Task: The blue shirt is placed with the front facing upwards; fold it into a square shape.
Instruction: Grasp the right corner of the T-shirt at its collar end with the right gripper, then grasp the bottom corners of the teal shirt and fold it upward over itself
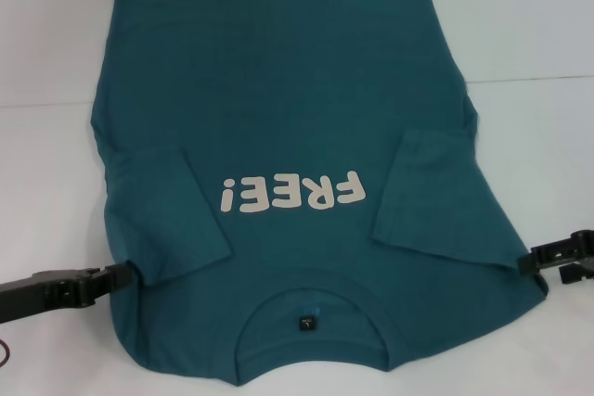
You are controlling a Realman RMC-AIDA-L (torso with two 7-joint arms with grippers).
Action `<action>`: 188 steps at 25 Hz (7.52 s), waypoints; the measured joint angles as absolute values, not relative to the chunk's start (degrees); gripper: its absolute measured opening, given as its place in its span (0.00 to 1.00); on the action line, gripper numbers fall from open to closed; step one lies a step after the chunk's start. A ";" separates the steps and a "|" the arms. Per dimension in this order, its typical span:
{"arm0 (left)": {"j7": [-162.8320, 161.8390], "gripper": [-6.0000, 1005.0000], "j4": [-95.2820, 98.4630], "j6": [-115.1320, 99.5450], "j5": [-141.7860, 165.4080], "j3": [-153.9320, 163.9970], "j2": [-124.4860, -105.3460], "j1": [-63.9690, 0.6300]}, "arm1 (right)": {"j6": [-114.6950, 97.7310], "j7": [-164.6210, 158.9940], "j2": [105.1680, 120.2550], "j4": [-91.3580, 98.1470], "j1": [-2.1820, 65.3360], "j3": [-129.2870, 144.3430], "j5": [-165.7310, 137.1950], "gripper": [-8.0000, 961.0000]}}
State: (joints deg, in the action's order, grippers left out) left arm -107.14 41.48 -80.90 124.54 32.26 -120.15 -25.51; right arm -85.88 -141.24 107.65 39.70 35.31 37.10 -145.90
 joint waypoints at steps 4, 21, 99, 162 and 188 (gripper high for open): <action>-107.13 0.05 41.48 -80.96 124.55 32.26 -120.15 -25.66 | -85.43 -141.24 108.46 39.53 35.39 37.81 -146.01 0.95; -107.13 0.05 41.49 -81.13 124.50 32.26 -120.15 -25.84 | -84.94 -140.31 110.28 38.39 35.52 37.26 -140.78 0.95; -106.52 0.05 41.39 -81.11 124.10 32.34 -120.24 -26.10 | -88.26 -137.63 104.78 35.79 32.10 34.63 -139.21 0.89; -106.55 0.05 41.57 -81.51 124.01 32.08 -119.99 -26.19 | -80.39 -135.43 109.60 32.79 34.12 32.93 -140.80 0.17; -106.41 0.05 41.23 -85.41 124.16 25.58 -118.05 -22.46 | -86.25 -132.19 108.39 33.66 33.22 27.64 -140.61 0.05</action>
